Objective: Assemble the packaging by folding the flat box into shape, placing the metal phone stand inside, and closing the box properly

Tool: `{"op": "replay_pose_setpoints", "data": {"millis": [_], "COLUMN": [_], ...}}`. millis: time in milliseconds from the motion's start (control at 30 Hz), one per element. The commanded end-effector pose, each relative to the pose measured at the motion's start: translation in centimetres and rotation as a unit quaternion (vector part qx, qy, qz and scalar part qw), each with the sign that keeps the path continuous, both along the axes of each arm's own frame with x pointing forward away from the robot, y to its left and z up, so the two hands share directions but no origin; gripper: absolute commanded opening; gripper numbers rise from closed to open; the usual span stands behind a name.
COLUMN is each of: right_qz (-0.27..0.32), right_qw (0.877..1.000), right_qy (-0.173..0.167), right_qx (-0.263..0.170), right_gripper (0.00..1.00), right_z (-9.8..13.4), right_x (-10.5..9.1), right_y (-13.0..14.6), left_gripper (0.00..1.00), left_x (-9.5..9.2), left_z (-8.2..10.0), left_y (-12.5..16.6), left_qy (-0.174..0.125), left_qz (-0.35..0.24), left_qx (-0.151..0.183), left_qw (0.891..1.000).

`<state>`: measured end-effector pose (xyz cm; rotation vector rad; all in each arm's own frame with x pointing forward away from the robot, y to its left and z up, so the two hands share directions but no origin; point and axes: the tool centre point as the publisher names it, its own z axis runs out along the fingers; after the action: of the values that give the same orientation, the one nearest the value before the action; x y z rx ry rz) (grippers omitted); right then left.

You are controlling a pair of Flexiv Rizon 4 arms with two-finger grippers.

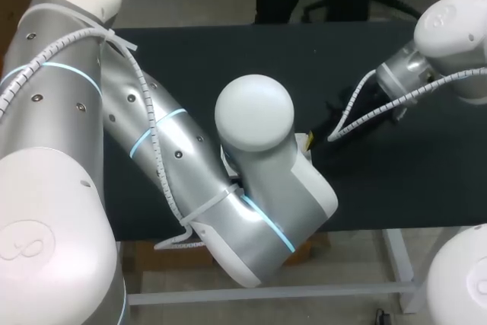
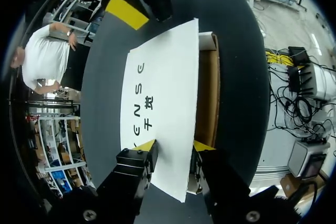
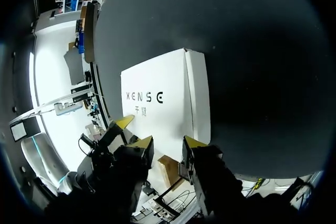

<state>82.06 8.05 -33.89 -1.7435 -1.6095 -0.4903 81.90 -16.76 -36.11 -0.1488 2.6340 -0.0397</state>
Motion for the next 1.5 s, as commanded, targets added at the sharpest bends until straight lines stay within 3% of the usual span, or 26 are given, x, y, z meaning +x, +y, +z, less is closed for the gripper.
{"op": "replay_pose_setpoints", "data": {"millis": [33, 300, 1500], "right_qz": [-0.011, -0.009, 0.014], "right_qw": [1.000, 1.000, 0.999], "right_qy": [-0.015, -0.023, -0.038], "right_qx": [-0.004, -0.007, -0.020], "right_gripper": [0.26, 0.00, 0.00], "right_z": [0.6, 0.9, 0.6], "right_x": [-1.0, -1.5, -3.1], "right_y": [-0.3, -0.3, 1.2], "left_gripper": [0.38, 0.38, 0.38], "left_x": [-0.2, -0.3, -0.9], "left_z": [-0.2, -0.4, -0.1], "left_y": [-0.2, -0.3, -0.1], "left_qy": [-0.003, -0.001, -0.004], "left_qz": [0.001, 0.002, 0.006], "left_qx": [0.001, 0.002, 0.001], "left_qw": [1.000, 1.000, 1.000]}}
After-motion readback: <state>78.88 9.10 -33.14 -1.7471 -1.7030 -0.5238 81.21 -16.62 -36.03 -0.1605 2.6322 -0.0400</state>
